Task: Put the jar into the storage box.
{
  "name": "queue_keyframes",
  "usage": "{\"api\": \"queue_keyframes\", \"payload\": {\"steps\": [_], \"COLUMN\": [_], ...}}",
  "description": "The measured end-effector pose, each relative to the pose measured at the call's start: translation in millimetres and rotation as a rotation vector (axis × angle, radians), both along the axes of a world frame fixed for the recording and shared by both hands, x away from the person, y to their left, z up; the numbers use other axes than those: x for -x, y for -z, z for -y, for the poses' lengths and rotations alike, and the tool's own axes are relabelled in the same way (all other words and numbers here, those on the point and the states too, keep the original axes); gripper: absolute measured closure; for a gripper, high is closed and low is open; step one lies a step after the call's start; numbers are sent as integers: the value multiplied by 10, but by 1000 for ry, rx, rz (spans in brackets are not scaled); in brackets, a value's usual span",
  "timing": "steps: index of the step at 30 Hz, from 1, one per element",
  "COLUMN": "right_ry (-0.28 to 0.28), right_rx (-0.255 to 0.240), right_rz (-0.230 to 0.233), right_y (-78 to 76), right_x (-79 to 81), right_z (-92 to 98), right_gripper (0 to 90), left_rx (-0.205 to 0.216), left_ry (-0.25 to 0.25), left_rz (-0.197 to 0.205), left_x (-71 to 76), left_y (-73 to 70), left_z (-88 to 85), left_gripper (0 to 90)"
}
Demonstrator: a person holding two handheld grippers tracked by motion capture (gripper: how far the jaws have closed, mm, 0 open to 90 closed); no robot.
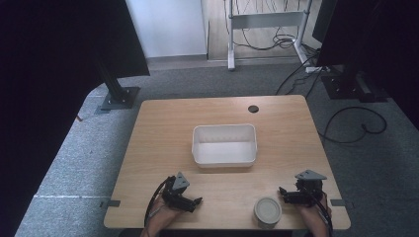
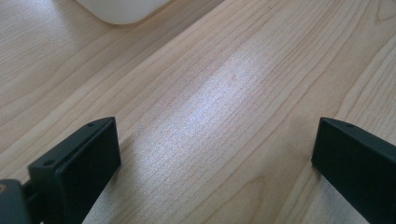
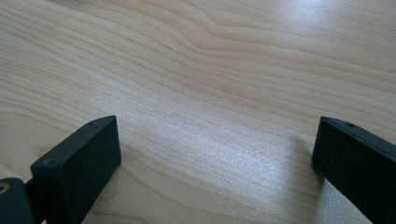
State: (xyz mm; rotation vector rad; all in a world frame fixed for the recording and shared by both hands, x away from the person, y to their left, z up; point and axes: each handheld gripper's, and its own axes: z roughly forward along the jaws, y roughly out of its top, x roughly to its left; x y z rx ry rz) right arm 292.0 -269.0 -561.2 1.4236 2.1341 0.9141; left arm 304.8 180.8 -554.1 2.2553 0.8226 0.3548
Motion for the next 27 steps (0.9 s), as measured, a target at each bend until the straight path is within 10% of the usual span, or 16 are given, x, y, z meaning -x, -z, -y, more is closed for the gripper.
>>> {"api": "queue_keyframes", "payload": {"steps": [27], "right_ry": [0], "right_rx": [0], "right_rz": [0], "right_y": [0], "right_x": [0], "right_z": [0], "right_gripper": [8], "left_rx": [1], "left_ry": [-6], "left_rz": [7], "left_x": [22], "left_y": [-21], "left_z": [4], "left_gripper": [72]}}
